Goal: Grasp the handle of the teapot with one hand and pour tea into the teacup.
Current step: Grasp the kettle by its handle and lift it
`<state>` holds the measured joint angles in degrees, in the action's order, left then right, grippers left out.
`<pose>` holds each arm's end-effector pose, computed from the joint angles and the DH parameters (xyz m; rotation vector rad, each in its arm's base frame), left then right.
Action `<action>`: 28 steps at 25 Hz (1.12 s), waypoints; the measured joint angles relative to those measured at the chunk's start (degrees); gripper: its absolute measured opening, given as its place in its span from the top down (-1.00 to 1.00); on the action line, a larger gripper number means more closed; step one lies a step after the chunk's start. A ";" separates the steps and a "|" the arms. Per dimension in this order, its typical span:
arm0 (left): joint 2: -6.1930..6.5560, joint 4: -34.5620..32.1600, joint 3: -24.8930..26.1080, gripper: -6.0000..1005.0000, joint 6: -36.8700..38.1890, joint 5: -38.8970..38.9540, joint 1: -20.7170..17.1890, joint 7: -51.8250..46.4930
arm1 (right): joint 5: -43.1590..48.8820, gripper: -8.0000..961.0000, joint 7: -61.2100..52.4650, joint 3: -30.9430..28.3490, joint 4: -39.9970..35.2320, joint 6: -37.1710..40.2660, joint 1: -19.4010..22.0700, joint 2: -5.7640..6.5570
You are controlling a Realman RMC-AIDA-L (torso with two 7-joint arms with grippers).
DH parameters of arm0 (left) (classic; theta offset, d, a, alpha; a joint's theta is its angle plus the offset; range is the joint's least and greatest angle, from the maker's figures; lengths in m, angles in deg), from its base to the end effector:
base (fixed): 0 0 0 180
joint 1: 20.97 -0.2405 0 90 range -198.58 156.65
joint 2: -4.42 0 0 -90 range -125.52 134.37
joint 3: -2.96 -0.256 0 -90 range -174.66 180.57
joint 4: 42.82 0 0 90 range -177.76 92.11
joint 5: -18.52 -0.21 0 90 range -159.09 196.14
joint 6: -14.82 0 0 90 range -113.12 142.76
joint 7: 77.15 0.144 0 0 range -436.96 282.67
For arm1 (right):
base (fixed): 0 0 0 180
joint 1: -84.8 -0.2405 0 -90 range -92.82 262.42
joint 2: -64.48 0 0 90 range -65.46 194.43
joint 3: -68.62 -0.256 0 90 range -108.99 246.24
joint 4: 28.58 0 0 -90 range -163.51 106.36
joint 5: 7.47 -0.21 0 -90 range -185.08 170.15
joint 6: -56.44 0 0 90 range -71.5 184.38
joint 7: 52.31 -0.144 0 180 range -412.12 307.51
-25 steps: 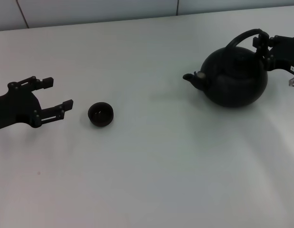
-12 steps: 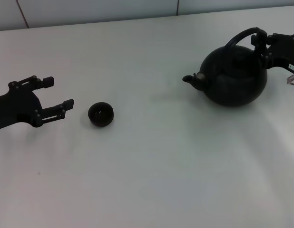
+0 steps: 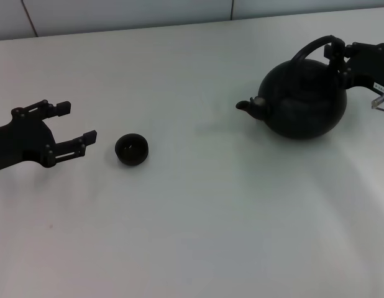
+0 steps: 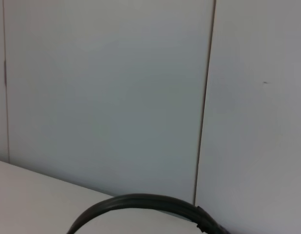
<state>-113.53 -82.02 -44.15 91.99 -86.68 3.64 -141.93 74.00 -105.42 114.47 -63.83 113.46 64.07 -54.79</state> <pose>-0.2923 0.3356 0.0088 -2.5547 -0.3654 -0.5203 0.3356 0.3549 0.0405 -2.0116 0.5124 0.5143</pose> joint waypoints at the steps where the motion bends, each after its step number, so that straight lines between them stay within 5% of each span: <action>1: -0.01 0.00 0.01 -0.58 0.00 0.00 0.00 0.01 | -0.01 0.80 0.00 -0.04 0.11 0.06 -0.07 0.00; 28: 0.18 -0.09 0.62 -0.58 -0.01 0.00 0.14 0.10 | -6.97 0.80 1.51 0.56 1.69 3.38 -3.50 -0.08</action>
<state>-113.35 -82.11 -43.53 91.98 -86.68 3.78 -141.83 67.04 -103.91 115.03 -62.15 116.83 60.58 -54.87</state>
